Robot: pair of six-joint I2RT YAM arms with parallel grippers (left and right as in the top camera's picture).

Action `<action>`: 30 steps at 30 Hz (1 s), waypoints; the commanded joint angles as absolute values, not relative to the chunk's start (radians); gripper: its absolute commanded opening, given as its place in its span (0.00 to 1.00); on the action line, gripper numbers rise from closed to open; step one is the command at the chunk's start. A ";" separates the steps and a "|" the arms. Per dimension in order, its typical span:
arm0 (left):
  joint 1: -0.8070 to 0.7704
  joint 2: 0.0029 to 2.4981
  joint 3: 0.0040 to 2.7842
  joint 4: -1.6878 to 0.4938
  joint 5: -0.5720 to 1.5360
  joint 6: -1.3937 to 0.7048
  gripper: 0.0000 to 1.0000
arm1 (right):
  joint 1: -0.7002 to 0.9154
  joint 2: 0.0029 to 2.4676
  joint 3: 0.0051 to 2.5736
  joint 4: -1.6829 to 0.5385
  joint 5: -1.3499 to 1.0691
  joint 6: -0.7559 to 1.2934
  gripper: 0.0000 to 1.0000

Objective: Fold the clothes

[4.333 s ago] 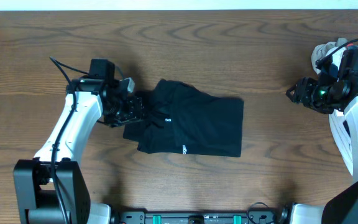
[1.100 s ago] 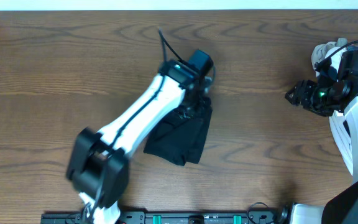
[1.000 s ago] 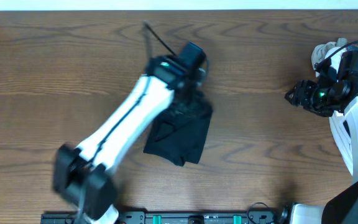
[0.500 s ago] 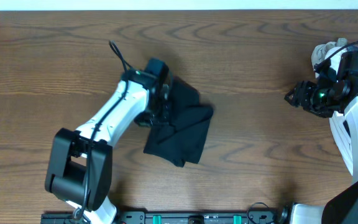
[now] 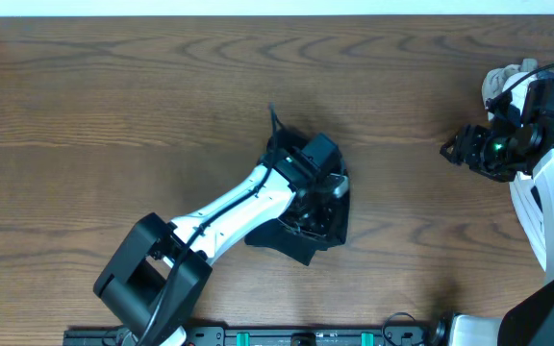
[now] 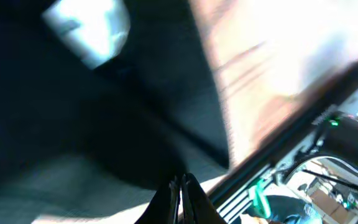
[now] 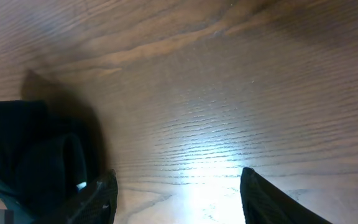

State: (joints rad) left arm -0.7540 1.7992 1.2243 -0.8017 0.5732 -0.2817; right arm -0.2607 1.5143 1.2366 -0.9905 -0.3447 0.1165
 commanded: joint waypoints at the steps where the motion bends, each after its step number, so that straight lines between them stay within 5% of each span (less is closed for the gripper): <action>1: -0.692 1.754 1.256 -0.852 0.480 -0.293 0.06 | -0.262 1.502 1.253 -0.993 -0.392 0.098 0.62; 10: -0.477 1.710 1.256 -0.850 0.353 -0.228 0.28 | -0.115 1.504 1.243 -1.007 -0.664 -0.070 0.56; 17: -0.449 1.783 1.251 -0.814 0.343 -0.123 0.51 | 0.189 1.543 1.208 -0.878 -0.662 -0.087 0.37; 30: -0.358 1.908 1.251 -0.796 0.278 -0.131 0.53 | 0.505 1.837 1.101 -0.661 -0.357 0.190 0.16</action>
